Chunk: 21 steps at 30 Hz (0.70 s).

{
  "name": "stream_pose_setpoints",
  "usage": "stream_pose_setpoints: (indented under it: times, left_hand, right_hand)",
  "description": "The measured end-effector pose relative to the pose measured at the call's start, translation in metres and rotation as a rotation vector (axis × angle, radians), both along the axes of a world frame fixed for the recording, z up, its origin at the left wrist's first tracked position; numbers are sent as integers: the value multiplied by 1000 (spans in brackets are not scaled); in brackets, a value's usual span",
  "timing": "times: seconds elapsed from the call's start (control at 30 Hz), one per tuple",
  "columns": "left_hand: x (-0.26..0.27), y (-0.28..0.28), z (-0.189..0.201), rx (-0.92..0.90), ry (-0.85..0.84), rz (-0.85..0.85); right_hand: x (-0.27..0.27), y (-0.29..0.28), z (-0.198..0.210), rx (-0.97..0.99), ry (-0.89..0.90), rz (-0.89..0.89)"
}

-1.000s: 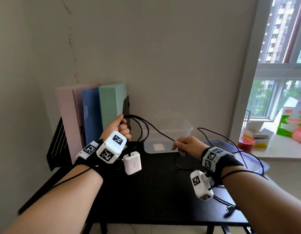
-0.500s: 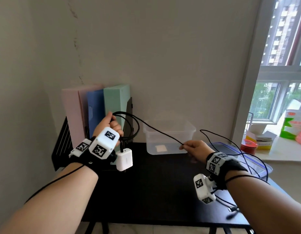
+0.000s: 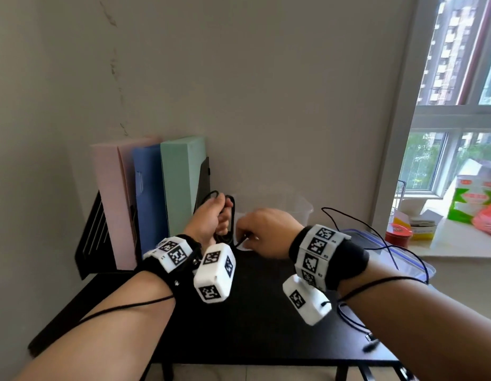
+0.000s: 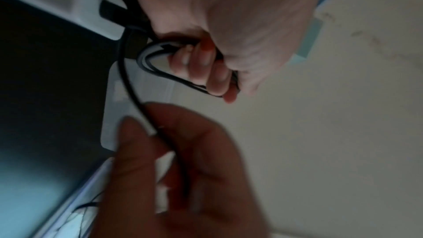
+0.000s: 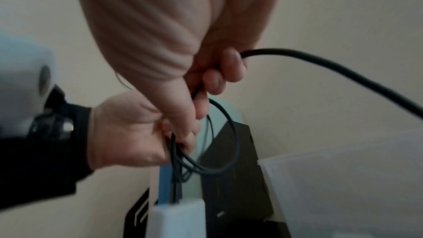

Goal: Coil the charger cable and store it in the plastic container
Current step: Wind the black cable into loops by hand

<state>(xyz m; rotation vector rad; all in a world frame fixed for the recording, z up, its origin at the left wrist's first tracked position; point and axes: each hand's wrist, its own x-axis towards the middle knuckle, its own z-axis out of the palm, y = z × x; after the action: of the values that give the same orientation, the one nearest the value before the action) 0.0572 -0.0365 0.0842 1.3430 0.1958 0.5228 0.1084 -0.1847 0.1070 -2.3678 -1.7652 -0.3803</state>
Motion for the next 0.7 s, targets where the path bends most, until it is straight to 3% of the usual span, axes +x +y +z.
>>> stream_pose_setpoints:
  times: [0.1, 0.2, 0.37, 0.53, 0.7]
  left_hand:
    - [0, -14, -3, 137, 28, 5]
    - [2, -21, -3, 188, 56, -96]
    - [-1, -20, 0, 17, 96, -309]
    - [-6, -18, 4, -103, 66, -480]
    - [-6, -14, 2, -111, 44, -450]
  right_hand:
    - [1, 4, 11, 107, 46, 61]
    - [7, 4, 18, 206, 71, 56]
    - [26, 1, 20, 396, 248, -4]
    - [44, -5, 18, 354, 596, -19]
    - [51, -14, 15, 279, 874, -4]
